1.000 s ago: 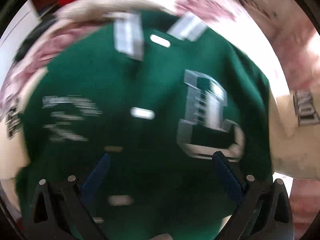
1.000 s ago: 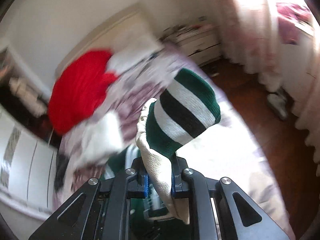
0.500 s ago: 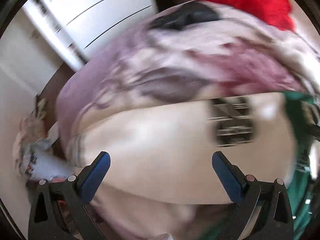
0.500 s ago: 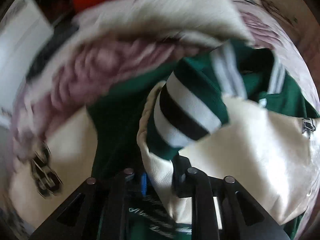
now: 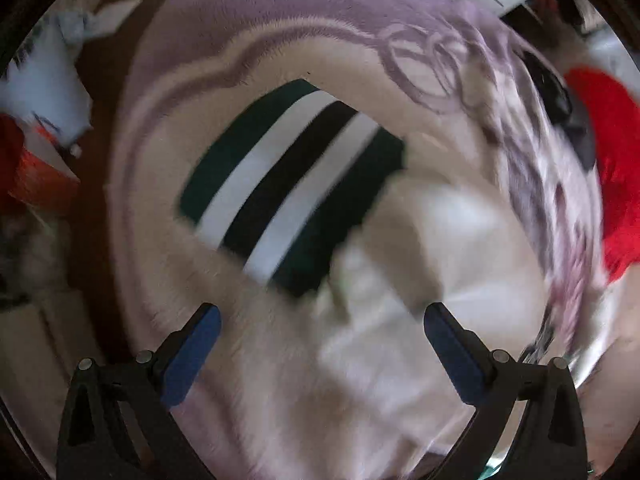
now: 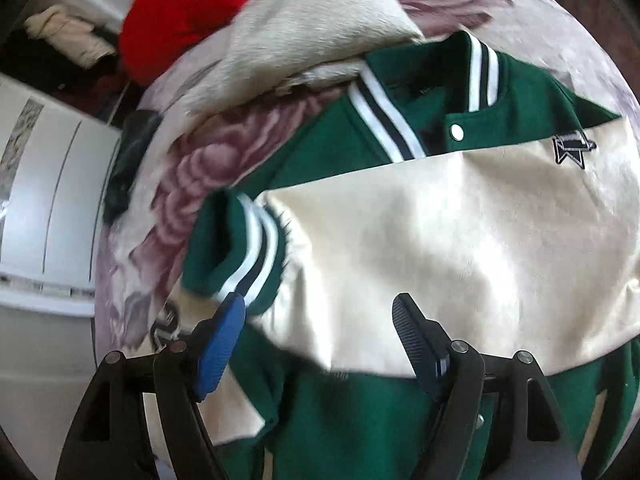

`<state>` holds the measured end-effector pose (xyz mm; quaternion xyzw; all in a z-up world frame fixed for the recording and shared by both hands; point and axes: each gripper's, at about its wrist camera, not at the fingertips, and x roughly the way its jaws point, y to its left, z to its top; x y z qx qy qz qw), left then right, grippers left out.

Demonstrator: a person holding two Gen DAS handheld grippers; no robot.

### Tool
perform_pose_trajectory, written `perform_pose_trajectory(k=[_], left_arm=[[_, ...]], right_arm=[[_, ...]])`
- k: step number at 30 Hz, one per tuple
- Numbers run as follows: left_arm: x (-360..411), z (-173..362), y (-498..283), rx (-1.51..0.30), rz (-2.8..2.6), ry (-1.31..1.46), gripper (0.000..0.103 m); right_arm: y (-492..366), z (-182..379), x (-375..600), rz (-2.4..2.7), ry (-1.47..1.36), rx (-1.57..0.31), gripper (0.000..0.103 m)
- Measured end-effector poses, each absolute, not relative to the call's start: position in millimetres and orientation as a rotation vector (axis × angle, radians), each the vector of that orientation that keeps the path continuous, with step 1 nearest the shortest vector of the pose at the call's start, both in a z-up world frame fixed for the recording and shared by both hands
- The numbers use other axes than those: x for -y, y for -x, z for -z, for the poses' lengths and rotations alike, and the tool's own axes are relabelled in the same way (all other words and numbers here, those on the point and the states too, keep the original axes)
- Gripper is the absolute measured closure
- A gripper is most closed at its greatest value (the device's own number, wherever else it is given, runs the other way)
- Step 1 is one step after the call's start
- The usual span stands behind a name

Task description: Fold large clothes

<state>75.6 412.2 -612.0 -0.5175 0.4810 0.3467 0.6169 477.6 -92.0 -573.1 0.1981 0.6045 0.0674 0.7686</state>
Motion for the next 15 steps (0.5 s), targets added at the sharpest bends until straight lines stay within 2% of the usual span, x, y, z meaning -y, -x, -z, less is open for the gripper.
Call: perform_pose_trajectory(k=[1, 2, 3, 4, 6, 7, 10, 15], left_arm=[[-418, 618, -79, -1.106, -0.82, 1.195, 0.005], [-423, 619, -84, -1.081, -0.836, 1.184, 0.008], [-426, 614, -90, -1.06, -0.862, 1.143, 0.027], [-430, 607, -100, -1.056, -0.88, 1.078, 0.056], [-438, 587, -120, -1.033, -0.895, 0.97, 0.085], [-443, 576, -126, -0.994, -0.903, 0.952, 0.089], [-470, 544, -149, -0.88, -0.875, 0.962, 0.093], [-520, 492, -209, -0.734, -0.781, 0.978, 0.095]], right_arm=[[-482, 579, 88, -0.129, -0.431, -1.313, 0.044], [-486, 582, 86, -0.118, -0.435, -1.317, 0.059], [-490, 586, 81, -0.116, -0.452, -1.33, 0.063], [-491, 588, 78, -0.121, -0.478, -1.339, 0.063], [-493, 589, 66, -0.13, -0.519, -1.335, 0.063], [-495, 586, 62, -0.132, -0.516, -1.328, 0.063], [-496, 569, 57, -0.124, -0.526, -1.283, 0.063], [-495, 555, 58, -0.086, -0.588, -1.211, 0.063]])
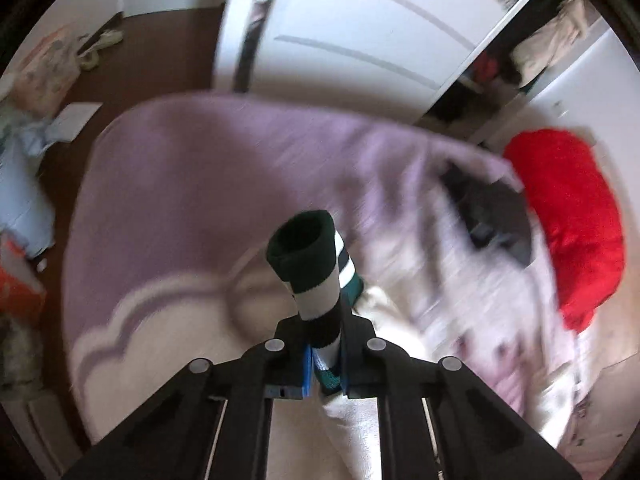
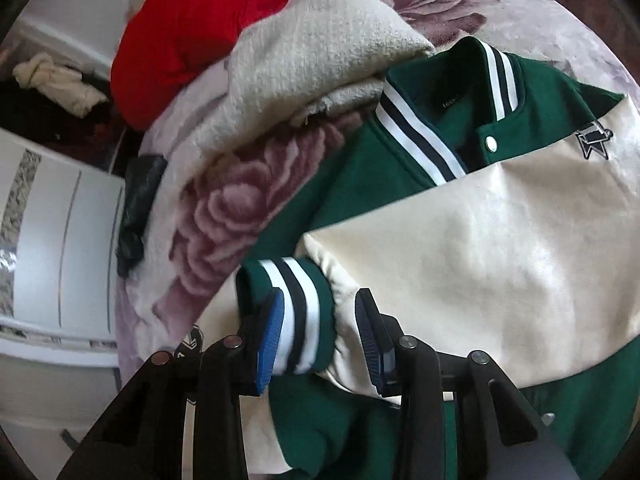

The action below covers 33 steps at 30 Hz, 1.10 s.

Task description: Fold large clothes

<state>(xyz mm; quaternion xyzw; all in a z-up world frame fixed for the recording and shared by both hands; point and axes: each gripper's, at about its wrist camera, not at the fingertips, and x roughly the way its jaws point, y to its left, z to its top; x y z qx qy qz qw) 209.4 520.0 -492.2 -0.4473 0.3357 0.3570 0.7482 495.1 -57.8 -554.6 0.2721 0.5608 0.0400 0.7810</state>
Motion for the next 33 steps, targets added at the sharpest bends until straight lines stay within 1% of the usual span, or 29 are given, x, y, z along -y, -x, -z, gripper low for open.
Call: perform_pose_trajectory(k=[2, 4, 6, 8, 10, 14, 17, 21, 23, 28, 33], left_arm=[[-524, 471, -232, -0.705, -0.736, 0.957, 0.096], [-523, 451, -269, -0.7, -0.67, 0.877, 0.096], [-507, 440, -299, -0.713, -0.63, 0.774, 0.096], [-497, 437, -317, -0.733, -0.605, 0.707, 0.096], [-481, 430, -328, -0.731, -0.583, 0.64, 0.096], [-443, 405, -327, -0.693, -0.527, 0.569, 0.096], [-390, 380, -341, -0.669, -0.457, 0.441, 0.096], [-285, 362, -367, -0.678, -0.298, 0.263, 0.096], [-212, 363, -379, -0.709, -0.178, 0.191, 0.096], [-33, 388, -391, -0.782, 0.094, 0.091, 0.096], [153, 423, -387, -0.851, 0.312, -0.013, 0.096]], right_arm=[[-499, 565, 49, -0.085, -0.619, -1.231, 0.063], [-506, 586, 31, -0.081, -0.64, -1.276, 0.063], [-520, 621, 3, -0.126, -0.635, -1.387, 0.063], [-529, 650, -19, -0.125, -0.563, -1.484, 0.063], [-534, 649, -28, -0.125, -0.513, -1.47, 0.063], [-525, 620, -1, -0.183, -0.601, -1.412, 0.062], [-499, 594, 42, -0.106, -0.555, -1.369, 0.053], [-466, 580, 100, -0.007, -0.544, -1.361, 0.053], [-447, 577, 135, 0.047, -0.576, -1.359, 0.053], [-409, 571, 224, 0.16, -0.697, -1.323, 0.053], [-363, 572, 313, 0.236, -0.757, -1.307, 0.053]])
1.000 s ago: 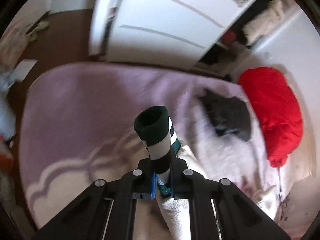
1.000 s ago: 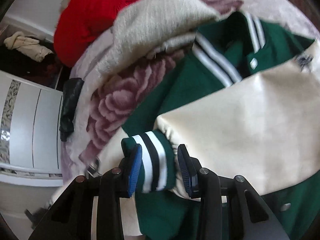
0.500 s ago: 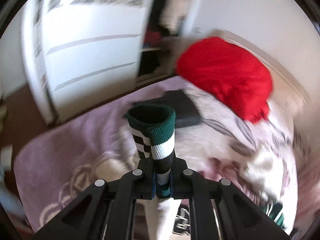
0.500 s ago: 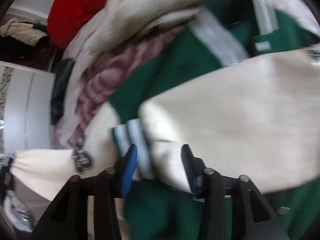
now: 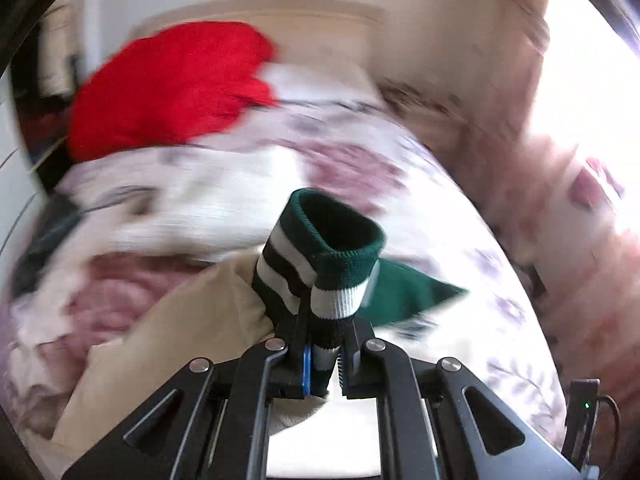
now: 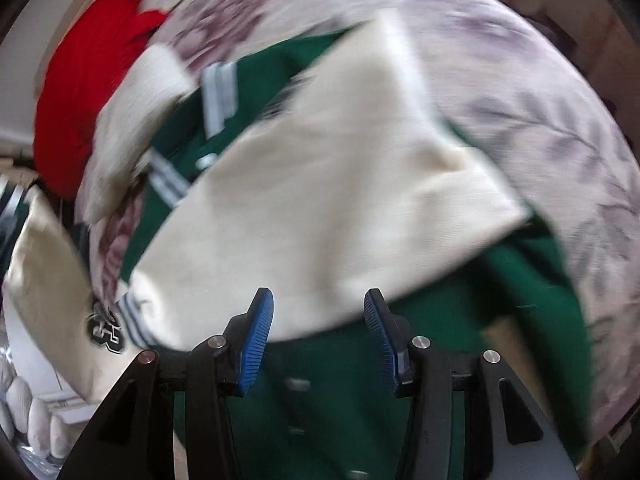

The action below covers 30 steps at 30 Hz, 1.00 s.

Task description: Fold large clothes

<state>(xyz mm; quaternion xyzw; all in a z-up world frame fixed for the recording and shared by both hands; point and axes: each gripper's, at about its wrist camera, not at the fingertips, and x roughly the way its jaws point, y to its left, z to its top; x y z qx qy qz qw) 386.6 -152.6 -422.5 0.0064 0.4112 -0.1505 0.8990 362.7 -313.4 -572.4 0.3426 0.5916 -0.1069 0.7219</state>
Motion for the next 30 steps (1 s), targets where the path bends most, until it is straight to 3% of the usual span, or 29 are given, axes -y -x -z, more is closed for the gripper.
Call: perform_pose_trajectory(k=[6, 10, 11, 12, 13, 15, 22, 28, 29, 30], left_arm=[[295, 469, -367, -0.975, 0.448, -0.11, 0.095], [318, 504, -366, -1.146, 0.407, -0.147, 0.09], [317, 507, -365, -1.158, 0.391, -0.149, 0.089], [312, 507, -362, -1.17, 0.381, -0.142, 0.077], [304, 502, -359, -1.186, 0.37, -0.126, 0.051], [277, 497, -356, -1.206, 0.379, -0.086, 0.013], [110, 473, -332, -1.22, 0.092, 0.011, 0.013], [-38, 487, -301, -1.238, -0.326, -0.004, 0.013], [-53, 489, -295, -1.231, -0.375, -0.006, 0.013], [-62, 491, -291, -1.23, -0.412, -0.005, 0.013]], right_arm=[[-307, 580, 412, 0.319, -0.833, -1.314, 0.053], [-280, 581, 459, 0.323, -0.843, -1.341, 0.053], [-276, 579, 467, 0.315, -0.839, -1.348, 0.048], [-272, 576, 476, 0.301, -0.838, -1.35, 0.039], [-269, 572, 486, 0.287, -0.837, -1.347, 0.036], [-268, 564, 497, 0.262, -0.845, -1.34, 0.033], [-326, 539, 485, 0.076, -0.891, -1.268, 0.023], [-428, 584, 434, -0.051, -0.781, -1.311, 0.02], [-443, 595, 426, -0.076, -0.774, -1.34, 0.031], [-455, 602, 417, -0.109, -0.788, -1.36, 0.074]])
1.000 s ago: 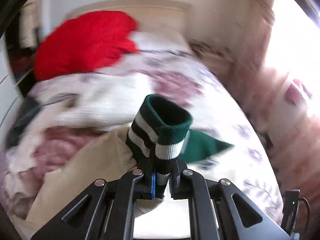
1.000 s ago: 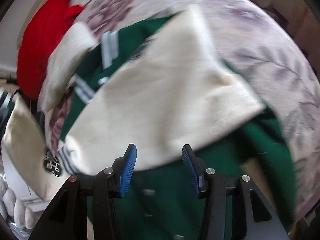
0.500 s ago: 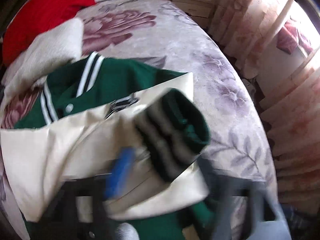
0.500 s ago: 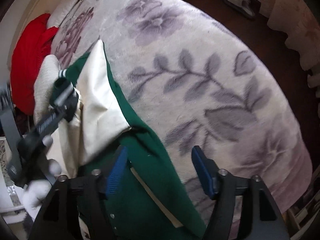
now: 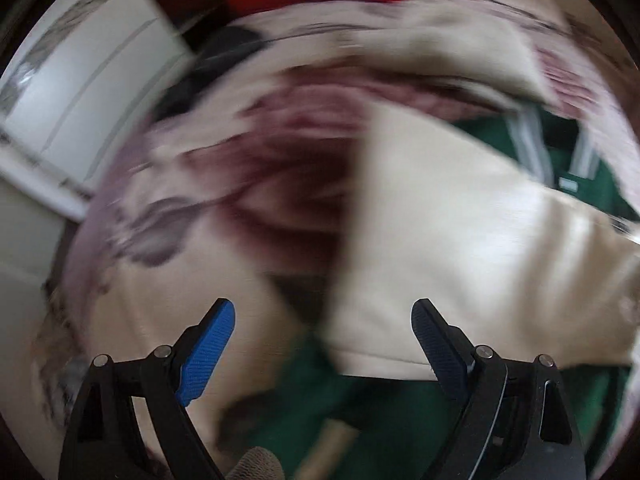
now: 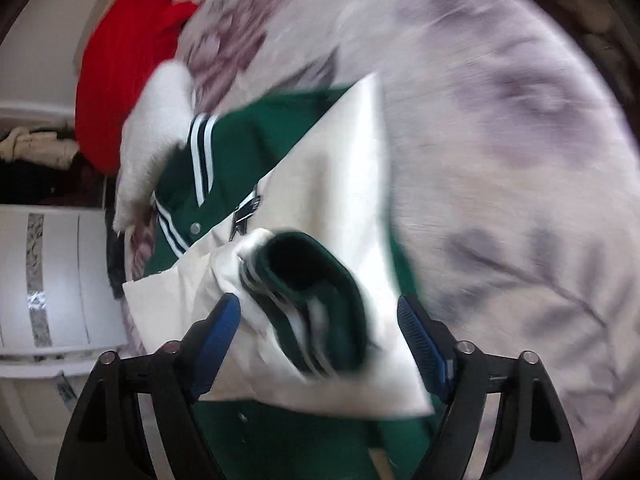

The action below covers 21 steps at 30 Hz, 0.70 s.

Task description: Fold large clothes

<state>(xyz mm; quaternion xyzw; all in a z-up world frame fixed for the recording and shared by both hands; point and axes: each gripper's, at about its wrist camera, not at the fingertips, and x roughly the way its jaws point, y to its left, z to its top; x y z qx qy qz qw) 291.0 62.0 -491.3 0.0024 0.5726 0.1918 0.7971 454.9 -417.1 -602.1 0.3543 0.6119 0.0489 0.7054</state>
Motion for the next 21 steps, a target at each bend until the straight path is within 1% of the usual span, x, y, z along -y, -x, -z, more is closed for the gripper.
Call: perform_pose_trajectory(k=[1, 2, 5, 7, 8, 9, 10, 11, 12, 14, 17, 19, 21], left_arm=[[-74, 494, -286, -1.222, -0.445, 0.001, 0.013], [-83, 495, -282, -1.21, -0.47, 0.007, 0.013], [-104, 505, -271, -1.207, -0.525, 0.042, 0.013], [-110, 515, -266, -1.215, -0.534, 0.074, 0.013], [-115, 519, -263, -1.224, -0.525, 0.099, 0.013], [-120, 524, -259, -1.239, -0.515, 0.131, 0.013], [-122, 528, -257, -1.252, -0.506, 0.151, 0.013], [-122, 532, -255, -1.266, -0.49, 0.171, 0.013], [-123, 535, -251, -1.277, -0.469, 0.186, 0.013], [-124, 530, -239, -1.277, -0.434, 0.197, 0.013], [-119, 520, -216, -1.289, -0.388, 0.214, 0.013], [-109, 512, -194, -1.307, -0.354, 0.201, 0.013], [-99, 508, -179, -1.321, -0.329, 0.166, 0.013]], right_arm=[[-465, 599, 406, -0.1, -0.735, -1.378, 0.087], [-470, 591, 398, -0.111, -0.689, -1.362, 0.09], [-473, 562, 396, -0.013, -0.568, -1.231, 0.091], [-478, 574, 414, 0.082, -0.559, -1.243, 0.091], [-481, 585, 416, 0.076, -0.581, -1.276, 0.089], [-483, 600, 418, 0.046, -0.628, -1.343, 0.083], [-483, 608, 418, 0.026, -0.672, -1.39, 0.076], [-477, 610, 418, 0.027, -0.696, -1.431, 0.057], [-469, 606, 418, 0.034, -0.692, -1.432, 0.05], [-442, 588, 415, 0.032, -0.693, -1.411, 0.049], [-379, 573, 404, 0.049, -0.711, -1.492, 0.049], [-324, 575, 381, 0.055, -0.757, -1.592, 0.049], [-263, 587, 345, 0.066, -0.807, -1.732, 0.049]])
